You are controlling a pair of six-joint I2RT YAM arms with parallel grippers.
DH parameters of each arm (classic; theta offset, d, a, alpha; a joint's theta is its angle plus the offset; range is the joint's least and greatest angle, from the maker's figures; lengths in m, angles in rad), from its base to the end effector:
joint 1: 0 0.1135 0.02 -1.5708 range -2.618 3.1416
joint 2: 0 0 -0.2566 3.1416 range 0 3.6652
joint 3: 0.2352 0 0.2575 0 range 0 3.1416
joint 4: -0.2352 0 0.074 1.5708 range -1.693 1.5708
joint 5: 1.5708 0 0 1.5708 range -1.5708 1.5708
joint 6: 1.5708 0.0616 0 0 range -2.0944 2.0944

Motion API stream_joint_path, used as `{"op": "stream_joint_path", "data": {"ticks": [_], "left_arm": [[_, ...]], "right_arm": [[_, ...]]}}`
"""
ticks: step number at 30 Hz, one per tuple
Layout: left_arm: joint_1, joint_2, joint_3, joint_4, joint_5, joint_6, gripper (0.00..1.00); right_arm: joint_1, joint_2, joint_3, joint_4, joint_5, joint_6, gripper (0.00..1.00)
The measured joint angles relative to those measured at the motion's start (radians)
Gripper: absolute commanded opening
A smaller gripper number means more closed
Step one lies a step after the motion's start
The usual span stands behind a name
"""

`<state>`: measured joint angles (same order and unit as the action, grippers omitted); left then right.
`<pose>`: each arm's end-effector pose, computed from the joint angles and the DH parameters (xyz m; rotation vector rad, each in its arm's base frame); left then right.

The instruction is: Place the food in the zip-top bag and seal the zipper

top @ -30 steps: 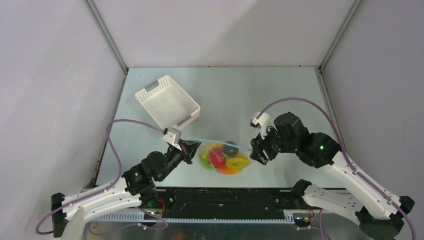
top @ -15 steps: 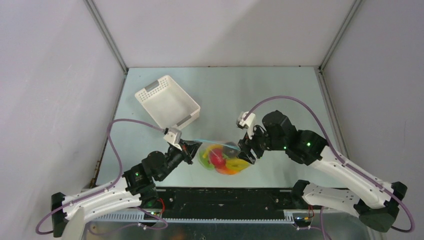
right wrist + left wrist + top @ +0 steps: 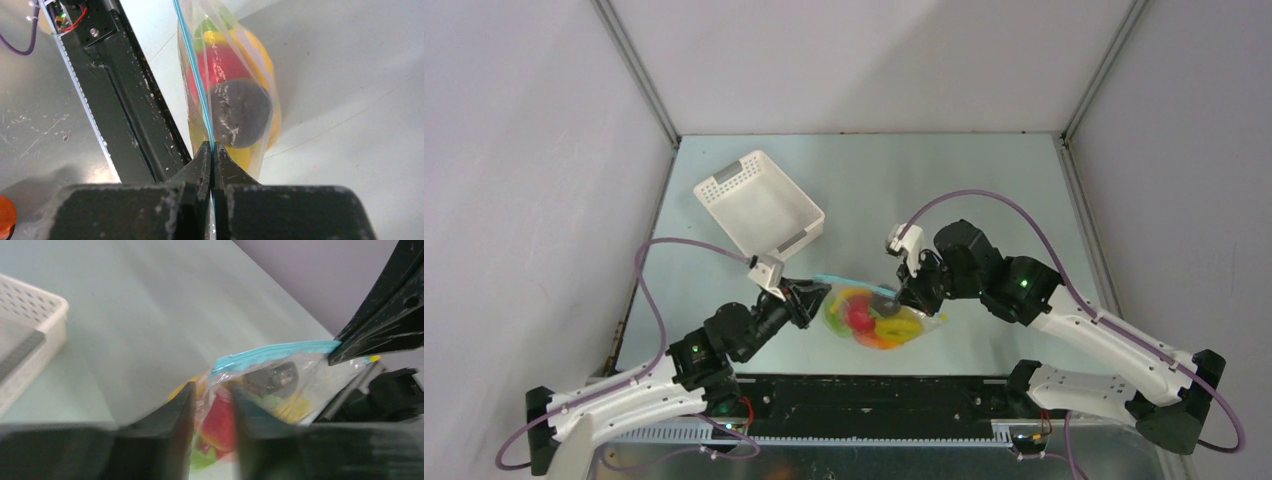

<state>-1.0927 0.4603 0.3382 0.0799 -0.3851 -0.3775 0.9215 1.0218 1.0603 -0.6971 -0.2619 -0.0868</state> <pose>0.1019 -0.1464 0.2510 0.2878 1.6485 -0.8197 0.1322 0.2005 0.3203 -1.2432 1.9452 0.7355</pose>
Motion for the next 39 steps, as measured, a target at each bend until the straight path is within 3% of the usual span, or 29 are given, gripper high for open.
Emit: {"op": "stream_joint_path", "data": {"ticks": [1,2,6,13,22,29,35,39], "left_arm": [[0.0,-0.001,0.002,-0.003,-0.005,0.002,0.92],[0.0,-0.003,0.011,-0.015,-0.01,-0.013,0.98],[0.0,-0.015,0.058,-0.058,-0.064,-0.041,1.0],[0.0,-0.059,0.089,-0.135,-0.166,-0.079,1.0],[0.0,-0.104,0.088,-0.2,-0.294,-0.118,1.0],[0.0,-0.111,0.088,-0.222,-0.312,-0.138,1.0],[0.0,-0.146,0.088,-0.272,-0.318,-0.16,1.0],[0.0,-0.189,0.088,-0.312,-0.319,-0.173,1.0]], "right_arm": [[-0.002,-0.001,0.0,0.0,0.013,0.008,0.0],[-0.006,-0.003,0.0,0.0,0.027,0.017,0.0],[-0.086,-0.032,0.0,-0.002,0.104,0.062,0.0],[-0.367,-0.085,0.026,-0.045,0.317,0.088,0.0],[-0.666,-0.031,0.093,0.042,0.64,-0.005,0.0],[-0.644,0.222,0.1,0.151,0.759,-0.092,0.02],[-0.502,0.545,0.098,0.216,0.88,-0.135,0.09],[-0.406,0.629,0.098,0.235,0.878,-0.132,0.1]]}}
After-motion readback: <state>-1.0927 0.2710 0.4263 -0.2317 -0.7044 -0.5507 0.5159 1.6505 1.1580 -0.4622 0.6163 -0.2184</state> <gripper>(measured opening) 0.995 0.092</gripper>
